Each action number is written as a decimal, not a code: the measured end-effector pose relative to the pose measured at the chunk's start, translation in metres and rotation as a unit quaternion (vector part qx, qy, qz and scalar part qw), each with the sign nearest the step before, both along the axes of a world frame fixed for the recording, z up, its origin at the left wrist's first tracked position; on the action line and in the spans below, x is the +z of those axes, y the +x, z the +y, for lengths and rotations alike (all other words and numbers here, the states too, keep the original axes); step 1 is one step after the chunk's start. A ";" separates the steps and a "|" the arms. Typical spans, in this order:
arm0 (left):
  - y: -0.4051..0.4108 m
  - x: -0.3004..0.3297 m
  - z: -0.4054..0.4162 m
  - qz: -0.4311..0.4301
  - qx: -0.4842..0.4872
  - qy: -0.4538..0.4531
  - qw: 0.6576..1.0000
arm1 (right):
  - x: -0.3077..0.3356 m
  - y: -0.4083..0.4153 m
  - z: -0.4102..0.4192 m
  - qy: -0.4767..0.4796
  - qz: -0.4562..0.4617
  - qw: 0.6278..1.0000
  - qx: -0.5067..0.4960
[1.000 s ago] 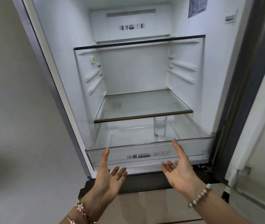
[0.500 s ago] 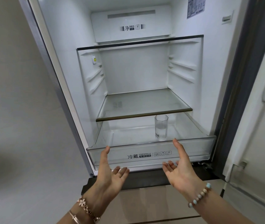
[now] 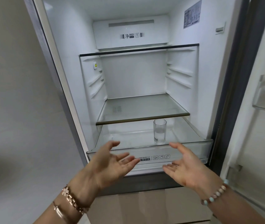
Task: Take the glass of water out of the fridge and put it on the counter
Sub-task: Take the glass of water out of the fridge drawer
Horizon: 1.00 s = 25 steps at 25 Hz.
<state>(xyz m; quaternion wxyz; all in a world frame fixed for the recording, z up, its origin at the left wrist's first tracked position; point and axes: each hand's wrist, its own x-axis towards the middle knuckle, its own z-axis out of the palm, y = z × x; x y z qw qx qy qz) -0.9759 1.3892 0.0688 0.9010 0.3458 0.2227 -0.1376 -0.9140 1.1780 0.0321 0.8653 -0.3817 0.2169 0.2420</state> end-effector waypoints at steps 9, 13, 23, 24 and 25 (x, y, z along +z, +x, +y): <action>0.135 0.057 -0.032 -0.128 -0.165 0.468 0.859 | 0.079 0.116 0.005 -0.396 -0.273 0.870 0.109; 0.194 0.011 -0.044 -0.053 -0.252 0.553 0.793 | 0.044 0.170 0.012 -0.533 -0.236 0.773 0.250; 0.237 -0.039 -0.061 -0.080 -0.268 0.517 0.809 | -0.008 0.204 0.020 -0.475 -0.197 0.806 0.293; 0.235 -0.040 -0.062 -0.090 -0.268 0.516 0.809 | -0.008 0.205 0.019 -0.483 -0.206 0.799 0.293; 0.233 -0.040 -0.063 -0.097 -0.268 0.515 0.808 | -0.009 0.205 0.017 -0.492 -0.216 0.791 0.293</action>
